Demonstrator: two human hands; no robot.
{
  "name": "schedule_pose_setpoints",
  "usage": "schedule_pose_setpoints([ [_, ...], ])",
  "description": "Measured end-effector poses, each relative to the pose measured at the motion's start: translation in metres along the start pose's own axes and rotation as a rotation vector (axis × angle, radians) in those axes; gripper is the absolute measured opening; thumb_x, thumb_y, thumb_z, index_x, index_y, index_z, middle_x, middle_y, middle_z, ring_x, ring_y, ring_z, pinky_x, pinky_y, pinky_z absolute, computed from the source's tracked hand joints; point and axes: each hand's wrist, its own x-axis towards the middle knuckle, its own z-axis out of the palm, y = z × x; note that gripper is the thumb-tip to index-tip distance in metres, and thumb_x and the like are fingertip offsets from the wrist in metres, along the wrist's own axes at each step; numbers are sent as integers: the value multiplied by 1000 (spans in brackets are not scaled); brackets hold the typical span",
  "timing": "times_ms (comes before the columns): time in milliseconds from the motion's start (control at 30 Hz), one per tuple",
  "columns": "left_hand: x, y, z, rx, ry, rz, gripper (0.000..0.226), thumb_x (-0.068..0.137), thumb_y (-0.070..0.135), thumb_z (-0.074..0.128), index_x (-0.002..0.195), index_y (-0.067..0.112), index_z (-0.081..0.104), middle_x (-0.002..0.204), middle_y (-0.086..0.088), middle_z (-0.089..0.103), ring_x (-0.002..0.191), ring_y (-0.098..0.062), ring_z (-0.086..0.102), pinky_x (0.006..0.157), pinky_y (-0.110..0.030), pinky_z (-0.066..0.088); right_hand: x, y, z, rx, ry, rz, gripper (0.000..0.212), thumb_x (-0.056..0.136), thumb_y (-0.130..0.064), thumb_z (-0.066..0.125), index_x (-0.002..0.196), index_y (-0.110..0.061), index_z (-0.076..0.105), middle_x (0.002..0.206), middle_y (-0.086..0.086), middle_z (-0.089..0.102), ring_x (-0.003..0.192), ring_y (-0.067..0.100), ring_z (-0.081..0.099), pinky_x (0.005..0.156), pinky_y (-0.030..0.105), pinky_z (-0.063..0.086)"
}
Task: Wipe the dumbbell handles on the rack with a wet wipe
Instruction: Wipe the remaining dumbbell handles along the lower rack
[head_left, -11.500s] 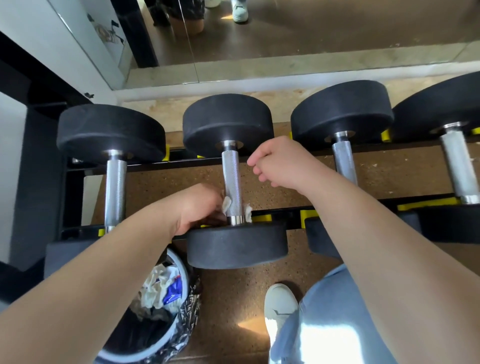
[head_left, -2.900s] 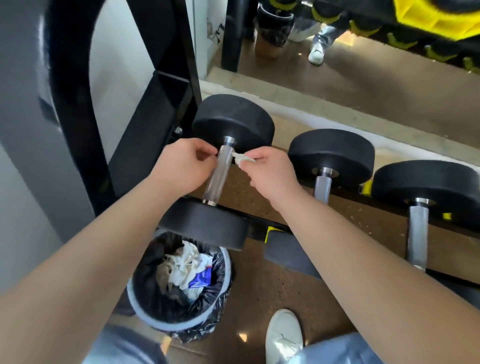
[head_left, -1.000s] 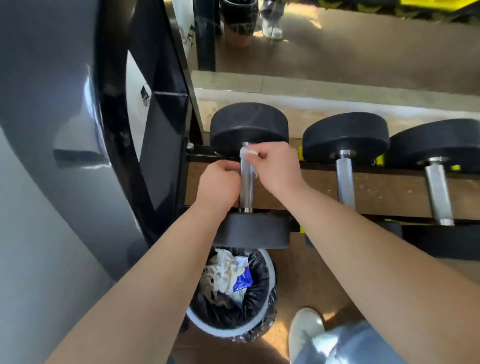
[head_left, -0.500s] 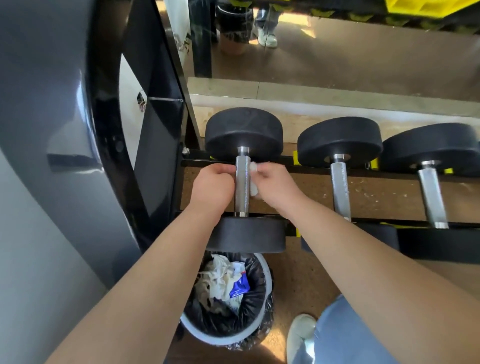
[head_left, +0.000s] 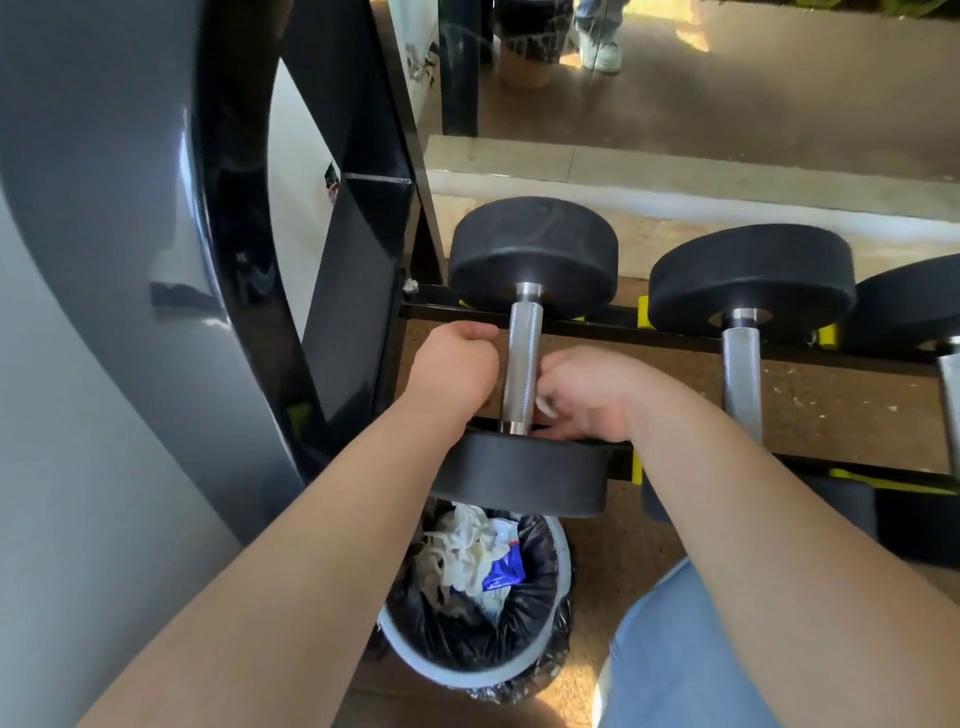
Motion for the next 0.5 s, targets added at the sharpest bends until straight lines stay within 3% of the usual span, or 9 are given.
schedule_pose_setpoints([
  [67, 2, 0, 1, 63, -35, 2, 29, 76, 15, 45, 86, 29, 68, 103, -4, 75, 96, -26, 73, 91, -46, 60, -2, -1, 3, -116, -36, 72, 32, 97, 13, 43, 99, -5, 68, 77, 8, 74, 69, 18, 71, 60, 30, 60],
  [133, 4, 1, 1, 139, -97, 6, 29, 90, 8, 47, 97, 21, 73, 104, -10, 75, 96, -29, 72, 86, -44, 62, 0, -5, 1, -31, -45, 98, 36, 97, 13, 38, 110, -5, 66, 89, 13, 74, 79, 24, 72, 70, 37, 62],
  [200, 4, 5, -1, 181, -178, -8, 31, 98, 3, 47, 111, 16, 72, 104, -9, 74, 92, -24, 72, 76, -33, 62, 2, -12, -4, 131, -56, 96, 41, 97, 13, 31, 115, -3, 64, 88, 14, 76, 80, 26, 75, 70, 39, 63],
  [300, 14, 0, -4, -44, -282, -69, 36, 99, -4, 50, 127, 11, 65, 108, -12, 75, 95, -23, 75, 79, -31, 63, 1, -18, -7, 270, -70, 62, 39, 103, 3, 30, 124, -2, 63, 99, 17, 78, 87, 27, 77, 70, 38, 64],
  [433, 30, -6, -8, -187, -330, -131, 18, 99, -3, 57, 112, 3, 68, 101, -14, 76, 86, -18, 76, 69, -24, 62, -5, -23, -6, 259, -22, 52, 36, 104, -1, 32, 121, -6, 63, 106, 19, 77, 100, 31, 76, 78, 42, 63],
  [500, 34, -5, -8, -189, -357, -168, 20, 99, 1, 60, 118, 2, 68, 104, -13, 76, 87, -18, 74, 72, -26, 63, -9, -25, -5, 171, 19, 43, 33, 104, -1, 35, 120, -9, 63, 104, 17, 78, 102, 31, 74, 84, 47, 61],
])
